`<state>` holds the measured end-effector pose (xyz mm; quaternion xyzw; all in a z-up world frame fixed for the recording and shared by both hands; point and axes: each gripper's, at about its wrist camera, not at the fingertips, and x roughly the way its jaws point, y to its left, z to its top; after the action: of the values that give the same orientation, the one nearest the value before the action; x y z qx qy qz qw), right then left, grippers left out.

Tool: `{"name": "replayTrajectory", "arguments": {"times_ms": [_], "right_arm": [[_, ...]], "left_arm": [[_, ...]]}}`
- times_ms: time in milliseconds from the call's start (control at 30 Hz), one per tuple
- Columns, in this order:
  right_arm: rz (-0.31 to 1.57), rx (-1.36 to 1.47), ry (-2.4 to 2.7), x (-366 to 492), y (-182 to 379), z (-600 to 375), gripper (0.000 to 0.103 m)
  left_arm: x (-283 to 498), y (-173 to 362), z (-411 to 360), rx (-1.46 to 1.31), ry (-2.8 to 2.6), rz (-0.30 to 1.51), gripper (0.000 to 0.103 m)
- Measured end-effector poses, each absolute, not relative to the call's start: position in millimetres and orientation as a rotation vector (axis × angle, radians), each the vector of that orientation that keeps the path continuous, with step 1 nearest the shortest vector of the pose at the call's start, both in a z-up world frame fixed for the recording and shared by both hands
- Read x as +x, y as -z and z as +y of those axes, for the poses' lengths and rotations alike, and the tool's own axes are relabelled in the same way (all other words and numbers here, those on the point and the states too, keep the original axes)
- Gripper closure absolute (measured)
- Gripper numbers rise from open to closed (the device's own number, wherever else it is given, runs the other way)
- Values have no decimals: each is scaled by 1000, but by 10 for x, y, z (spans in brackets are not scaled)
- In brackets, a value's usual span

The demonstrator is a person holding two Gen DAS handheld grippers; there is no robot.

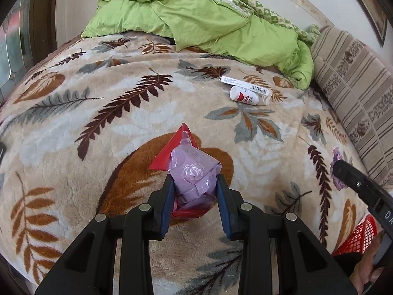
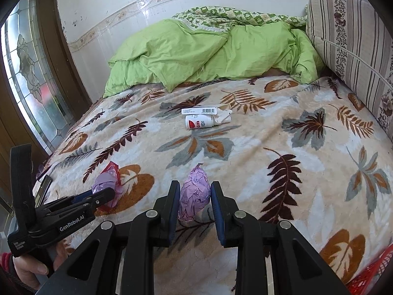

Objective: Collect trash

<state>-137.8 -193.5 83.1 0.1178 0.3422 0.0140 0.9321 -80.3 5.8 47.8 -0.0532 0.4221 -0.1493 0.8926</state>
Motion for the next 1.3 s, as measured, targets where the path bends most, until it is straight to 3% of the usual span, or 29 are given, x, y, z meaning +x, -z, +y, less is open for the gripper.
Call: {"name": "replayTrajectory", "arguments": {"times_ms": [567, 1300], "right_arm": [[690, 251, -28, -1402, -847, -1979, 76], [690, 242, -21, -1409, -852, -1989, 76]], "left_arm": [[-1029, -573, -319, 167, 274, 723, 71], [-1022, -588, -294, 138, 292, 733, 71]]}}
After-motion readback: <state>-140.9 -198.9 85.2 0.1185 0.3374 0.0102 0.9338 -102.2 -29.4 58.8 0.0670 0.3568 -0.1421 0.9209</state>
